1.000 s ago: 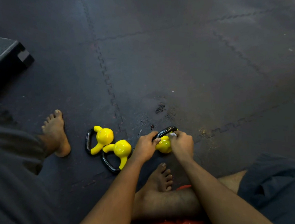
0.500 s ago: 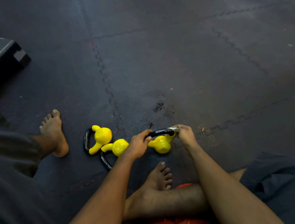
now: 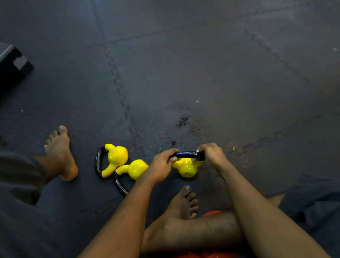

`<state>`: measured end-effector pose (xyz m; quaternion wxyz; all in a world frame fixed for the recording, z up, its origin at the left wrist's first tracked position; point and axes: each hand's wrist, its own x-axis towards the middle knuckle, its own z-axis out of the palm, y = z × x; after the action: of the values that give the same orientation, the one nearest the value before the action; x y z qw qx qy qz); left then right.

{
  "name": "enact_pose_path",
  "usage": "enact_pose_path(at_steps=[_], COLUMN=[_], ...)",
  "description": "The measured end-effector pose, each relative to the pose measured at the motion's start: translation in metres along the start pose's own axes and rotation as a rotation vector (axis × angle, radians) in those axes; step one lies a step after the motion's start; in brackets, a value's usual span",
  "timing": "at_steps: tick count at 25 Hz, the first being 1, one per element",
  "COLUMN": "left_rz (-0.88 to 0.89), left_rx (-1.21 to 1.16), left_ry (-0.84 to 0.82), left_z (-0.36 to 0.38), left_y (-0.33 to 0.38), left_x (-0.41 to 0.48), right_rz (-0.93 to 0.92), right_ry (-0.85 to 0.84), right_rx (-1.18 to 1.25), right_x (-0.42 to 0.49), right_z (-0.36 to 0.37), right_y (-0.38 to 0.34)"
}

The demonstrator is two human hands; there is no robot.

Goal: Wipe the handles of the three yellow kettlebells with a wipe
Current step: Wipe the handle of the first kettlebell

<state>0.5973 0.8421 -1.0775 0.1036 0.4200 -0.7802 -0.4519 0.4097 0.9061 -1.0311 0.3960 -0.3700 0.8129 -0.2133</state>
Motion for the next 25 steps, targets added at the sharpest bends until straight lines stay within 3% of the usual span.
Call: enact_pose_path(at_steps=[2, 6, 9, 14, 20, 25], left_rz=[0.001, -0.014, -0.032, -0.099, -0.105, -0.101], left_rx=[-0.002, 0.004, -0.005, -0.026, -0.034, -0.003], left_ry=[0.014, -0.006, 0.020, 0.071, 0.062, 0.079], left_z=[-0.001, -0.001, 0.001, 0.001, 0.001, 0.001], left_y=[0.000, 0.002, -0.001, -0.009, -0.011, -0.007], left_x=[-0.002, -0.006, -0.006, -0.010, -0.010, -0.009], right_rz=[0.045, 0.107, 0.155, 0.134, -0.110, -0.103], right_ry=[0.071, 0.075, 0.202, 0.014, 0.013, 0.264], right_rx=[0.102, 0.042, 0.133, 0.421, 0.083, -0.011], right_x=[0.004, 0.011, 0.010, 0.011, 0.010, 0.011], right_z=[0.005, 0.009, 0.012, 0.022, 0.023, 0.030], right_y=[0.004, 0.014, 0.015, 0.013, 0.019, 0.021])
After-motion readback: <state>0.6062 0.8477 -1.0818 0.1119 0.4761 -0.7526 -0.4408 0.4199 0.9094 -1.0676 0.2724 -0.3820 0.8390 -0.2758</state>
